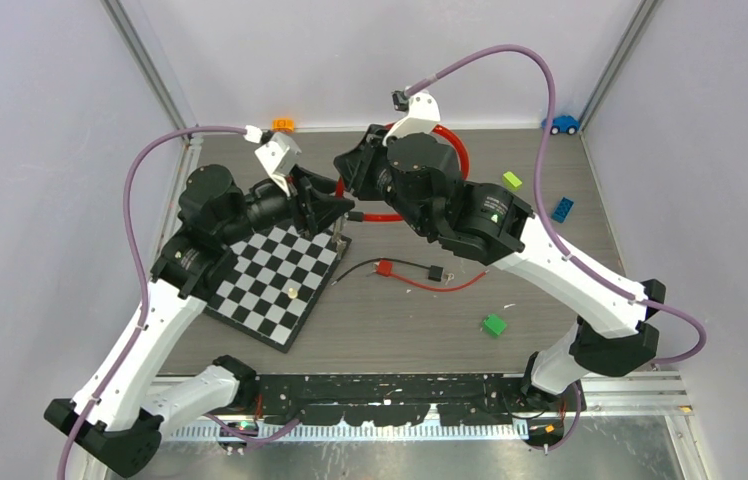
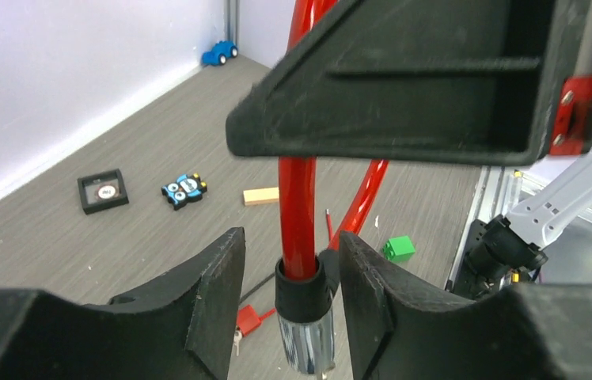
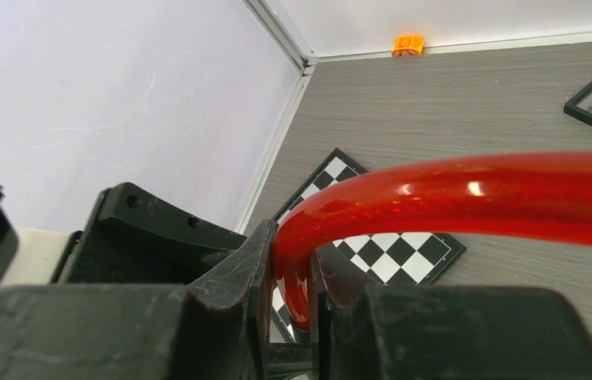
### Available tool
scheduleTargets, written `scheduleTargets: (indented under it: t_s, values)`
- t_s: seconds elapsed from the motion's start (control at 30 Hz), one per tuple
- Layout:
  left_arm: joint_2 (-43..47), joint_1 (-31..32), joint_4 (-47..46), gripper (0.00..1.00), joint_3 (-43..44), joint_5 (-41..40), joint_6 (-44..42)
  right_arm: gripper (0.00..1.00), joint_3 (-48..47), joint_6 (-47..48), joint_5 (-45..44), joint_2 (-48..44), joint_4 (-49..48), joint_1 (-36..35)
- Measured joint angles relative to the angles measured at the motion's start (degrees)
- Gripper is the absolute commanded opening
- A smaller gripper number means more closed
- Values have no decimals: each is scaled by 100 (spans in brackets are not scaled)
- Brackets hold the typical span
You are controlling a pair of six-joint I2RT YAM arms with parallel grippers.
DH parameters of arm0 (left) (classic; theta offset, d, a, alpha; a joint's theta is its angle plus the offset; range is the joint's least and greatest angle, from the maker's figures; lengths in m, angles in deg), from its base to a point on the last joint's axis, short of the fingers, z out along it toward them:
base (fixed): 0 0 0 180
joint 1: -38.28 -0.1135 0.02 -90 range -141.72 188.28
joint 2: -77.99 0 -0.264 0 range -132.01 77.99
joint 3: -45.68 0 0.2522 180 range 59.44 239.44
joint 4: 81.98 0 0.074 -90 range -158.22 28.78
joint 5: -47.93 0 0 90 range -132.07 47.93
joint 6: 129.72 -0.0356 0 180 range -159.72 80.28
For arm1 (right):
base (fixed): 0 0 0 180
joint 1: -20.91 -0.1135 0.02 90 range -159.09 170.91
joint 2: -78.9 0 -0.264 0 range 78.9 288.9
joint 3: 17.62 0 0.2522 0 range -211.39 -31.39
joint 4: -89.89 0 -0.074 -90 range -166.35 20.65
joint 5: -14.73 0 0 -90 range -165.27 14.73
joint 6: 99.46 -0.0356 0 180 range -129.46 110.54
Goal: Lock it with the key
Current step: Lock the lock.
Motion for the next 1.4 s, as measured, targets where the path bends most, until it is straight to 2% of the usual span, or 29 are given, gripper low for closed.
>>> scheduleTargets:
  t_s: [0.17, 0.33, 0.53, 1.13, 1.4]
  values:
    - [-190, 72, 22, 45, 306, -44, -114, 1, -11, 0, 13, 79, 31, 0]
    - [-262, 138, 35, 36, 361, -48, -160, 1, -11, -2, 42, 114, 76, 0]
    - [-367, 227, 125, 33, 361, -87, -278, 1, -11, -4, 44, 114, 83, 0]
    - [-518, 267, 157, 37, 511, -313, -284, 1, 59, -2, 79, 114, 81, 0]
    - [-522, 267, 249, 32, 557, -365, -282, 1, 181, -2, -50, 114, 48, 15]
